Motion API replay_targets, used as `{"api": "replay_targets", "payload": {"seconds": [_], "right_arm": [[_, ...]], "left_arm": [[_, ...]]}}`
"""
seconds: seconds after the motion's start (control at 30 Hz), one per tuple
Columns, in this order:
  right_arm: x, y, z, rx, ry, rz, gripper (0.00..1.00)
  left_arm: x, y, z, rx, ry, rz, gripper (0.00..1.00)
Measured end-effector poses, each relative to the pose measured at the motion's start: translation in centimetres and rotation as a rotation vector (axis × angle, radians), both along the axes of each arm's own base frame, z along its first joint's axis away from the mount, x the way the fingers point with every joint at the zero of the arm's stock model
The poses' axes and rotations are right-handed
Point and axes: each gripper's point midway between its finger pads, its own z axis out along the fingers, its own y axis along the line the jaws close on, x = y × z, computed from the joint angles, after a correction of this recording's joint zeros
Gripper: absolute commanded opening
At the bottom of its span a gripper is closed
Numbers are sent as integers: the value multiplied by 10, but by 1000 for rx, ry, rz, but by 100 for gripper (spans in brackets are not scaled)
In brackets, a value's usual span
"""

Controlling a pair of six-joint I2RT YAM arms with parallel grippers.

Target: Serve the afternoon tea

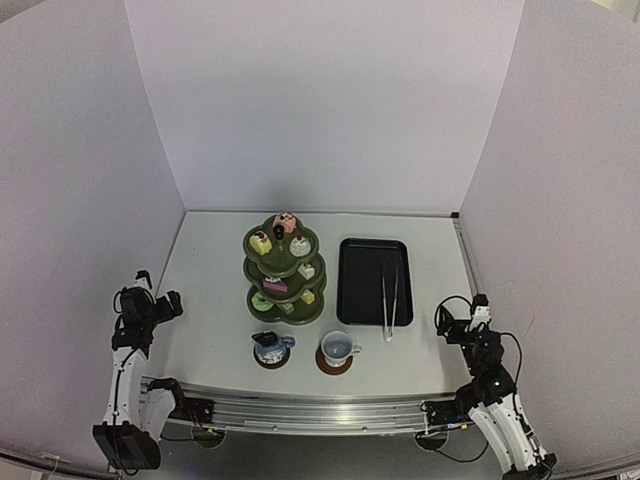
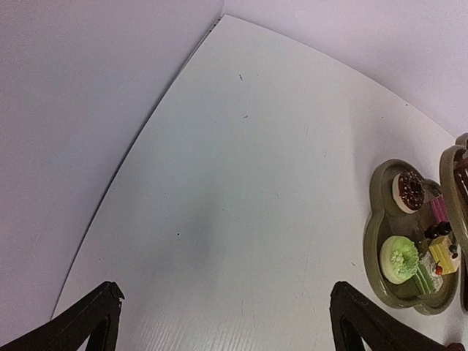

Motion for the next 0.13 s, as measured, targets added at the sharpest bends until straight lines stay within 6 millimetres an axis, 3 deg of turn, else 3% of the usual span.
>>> {"api": "replay_targets", "payload": {"seconds": [0.13], "right_arm": [[3,2,-15,-20,65,3,98]], "left_arm": [[-1,1,0,-1,-7,9,100]]}}
